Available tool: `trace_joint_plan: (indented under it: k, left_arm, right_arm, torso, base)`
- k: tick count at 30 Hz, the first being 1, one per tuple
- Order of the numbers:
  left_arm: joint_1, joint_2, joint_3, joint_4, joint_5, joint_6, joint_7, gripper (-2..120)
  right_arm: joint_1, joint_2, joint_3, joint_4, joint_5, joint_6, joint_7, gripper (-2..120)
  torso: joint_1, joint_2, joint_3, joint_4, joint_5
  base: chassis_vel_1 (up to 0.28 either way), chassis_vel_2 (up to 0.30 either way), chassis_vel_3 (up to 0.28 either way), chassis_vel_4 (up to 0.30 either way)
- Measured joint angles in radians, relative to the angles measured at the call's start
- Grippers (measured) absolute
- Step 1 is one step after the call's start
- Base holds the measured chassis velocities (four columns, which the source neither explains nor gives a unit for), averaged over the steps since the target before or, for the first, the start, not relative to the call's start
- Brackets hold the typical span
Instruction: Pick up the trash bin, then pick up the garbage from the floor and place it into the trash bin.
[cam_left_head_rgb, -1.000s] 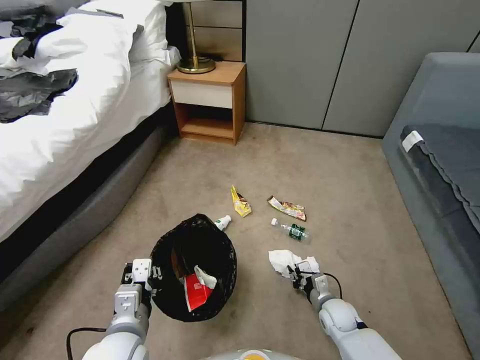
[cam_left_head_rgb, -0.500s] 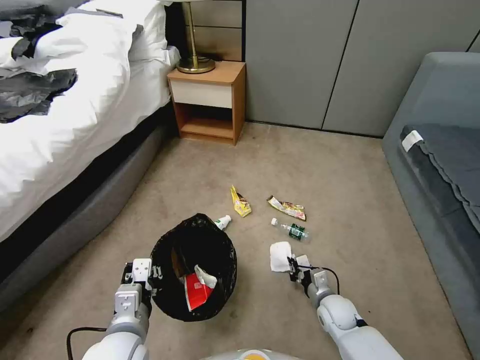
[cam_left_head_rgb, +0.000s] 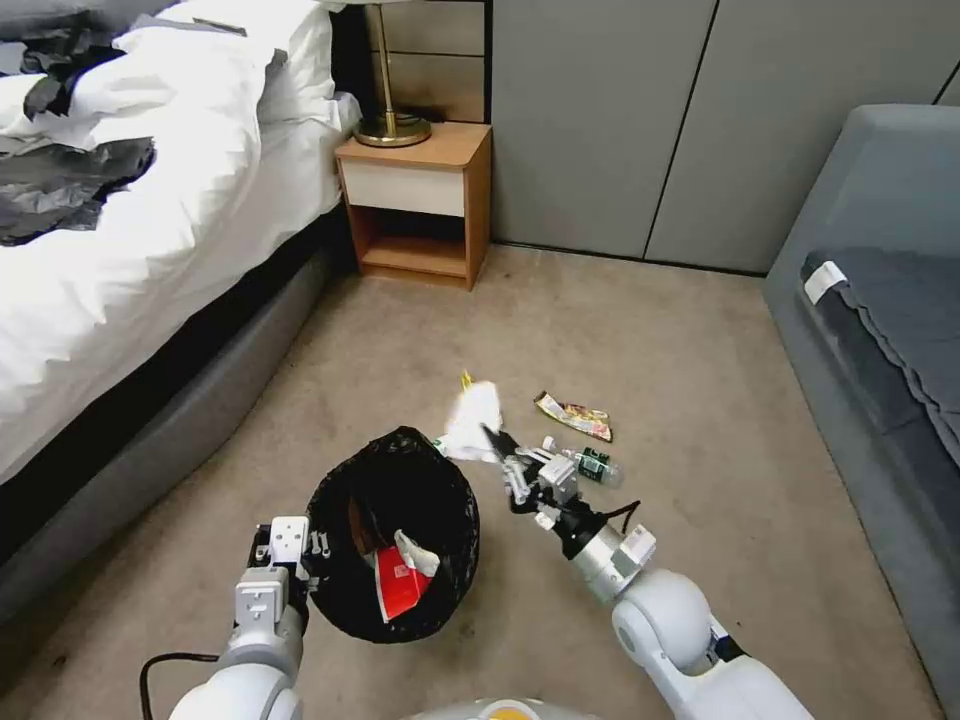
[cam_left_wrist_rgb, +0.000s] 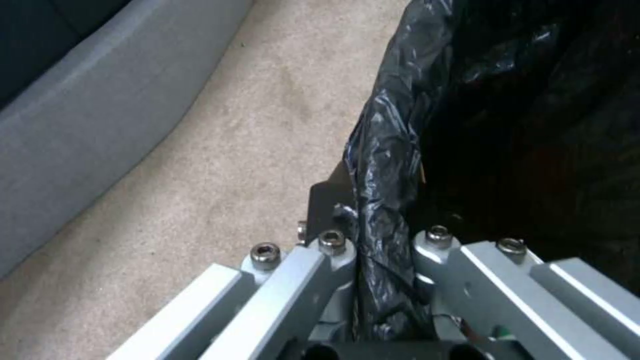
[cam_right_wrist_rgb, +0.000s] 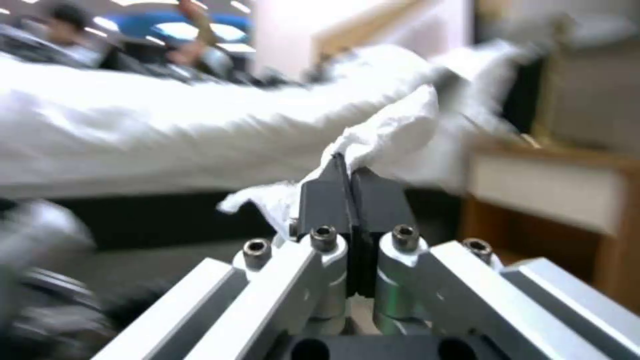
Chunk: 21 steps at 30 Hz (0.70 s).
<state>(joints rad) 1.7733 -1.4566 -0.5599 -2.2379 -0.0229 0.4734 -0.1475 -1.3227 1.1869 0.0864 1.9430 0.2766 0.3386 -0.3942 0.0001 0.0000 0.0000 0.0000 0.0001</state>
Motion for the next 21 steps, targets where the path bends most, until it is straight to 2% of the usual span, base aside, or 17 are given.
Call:
trace_joint_plan:
  k: [9,15,21]
  left_arm:
    - [0.002,-0.002,0.002,-0.008,0.0,0.0,0.001,3]
    - [0.0,-0.005,0.005,-0.008,0.002,0.0,0.001,3]
    - [-0.003,-0.007,0.011,-0.008,0.008,0.0,0.001,3]
  right_arm:
    - [-0.035,-0.105,-0.052,0.114,-0.016,-0.001,-0.063,0]
    - [-0.04,-0.125,-0.059,0.111,-0.027,-0.002,-0.07,0]
    - [-0.04,-0.128,-0.076,0.031,-0.047,-0.001,-0.07,0]
  torso:
    - [0.0,0.0,0.0,-0.0002,0.0001]
    - [0.0,0.0,0.0,0.0,0.0]
    - [0.0,0.0,0.0,0.0,0.0]
  base:
    - [0.0,0.0,0.0,0.0]
    - [0.0,0.0,0.0,0.0]
    - [0.0,0.0,0.0,0.0]
